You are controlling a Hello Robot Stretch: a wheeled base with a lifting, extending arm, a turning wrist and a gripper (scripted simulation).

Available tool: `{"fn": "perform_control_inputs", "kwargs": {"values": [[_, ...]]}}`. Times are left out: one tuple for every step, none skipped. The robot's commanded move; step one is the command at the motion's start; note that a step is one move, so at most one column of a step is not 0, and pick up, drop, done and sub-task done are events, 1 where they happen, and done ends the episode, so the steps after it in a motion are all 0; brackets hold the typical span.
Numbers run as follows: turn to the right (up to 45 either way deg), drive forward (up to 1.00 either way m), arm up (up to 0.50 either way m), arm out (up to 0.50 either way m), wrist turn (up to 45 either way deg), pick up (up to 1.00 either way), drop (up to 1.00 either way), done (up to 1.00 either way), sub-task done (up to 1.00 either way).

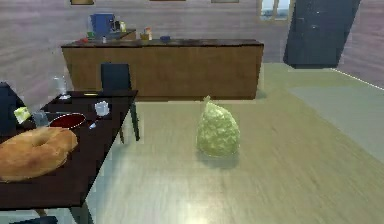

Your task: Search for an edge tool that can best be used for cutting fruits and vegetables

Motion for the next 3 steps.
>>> {"fn": "perform_control_inputs", "kwargs": {"values": [[0.0, 1.0, 0.0, 0.0, 0.0, 0.0, 0.0, 0.0, 0.0], [-45.0, 0.0, 0.0, 0.0, 0.0, 0.0, 0.0, 0.0, 0.0], [0.0, 1.0, 0.0, 0.0, 0.0, 0.0, 0.0, 0.0, 0.0]]}}
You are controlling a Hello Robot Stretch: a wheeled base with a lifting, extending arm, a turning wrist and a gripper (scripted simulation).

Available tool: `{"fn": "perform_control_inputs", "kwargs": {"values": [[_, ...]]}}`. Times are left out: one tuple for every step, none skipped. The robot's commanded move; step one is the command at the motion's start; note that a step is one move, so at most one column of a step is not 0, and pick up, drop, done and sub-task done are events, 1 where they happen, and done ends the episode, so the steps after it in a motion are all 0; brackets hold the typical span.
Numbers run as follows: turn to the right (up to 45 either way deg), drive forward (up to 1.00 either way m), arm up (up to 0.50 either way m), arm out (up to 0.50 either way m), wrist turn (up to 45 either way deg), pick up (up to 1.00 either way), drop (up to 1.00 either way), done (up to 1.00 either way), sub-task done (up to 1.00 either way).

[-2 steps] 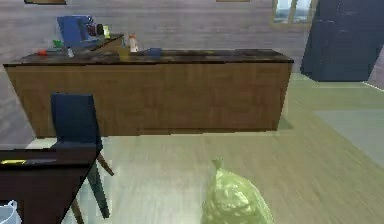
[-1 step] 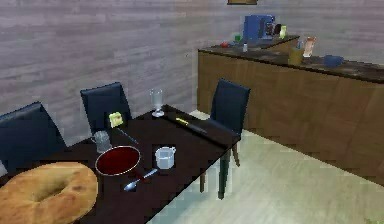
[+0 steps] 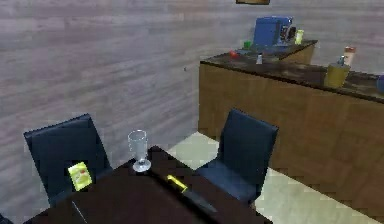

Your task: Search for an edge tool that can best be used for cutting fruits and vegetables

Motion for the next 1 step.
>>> {"fn": "perform_control_inputs", "kwargs": {"values": [[0.0, 0.0, 0.0, 0.0, 0.0, 0.0, 0.0, 1.0, 0.0]]}}
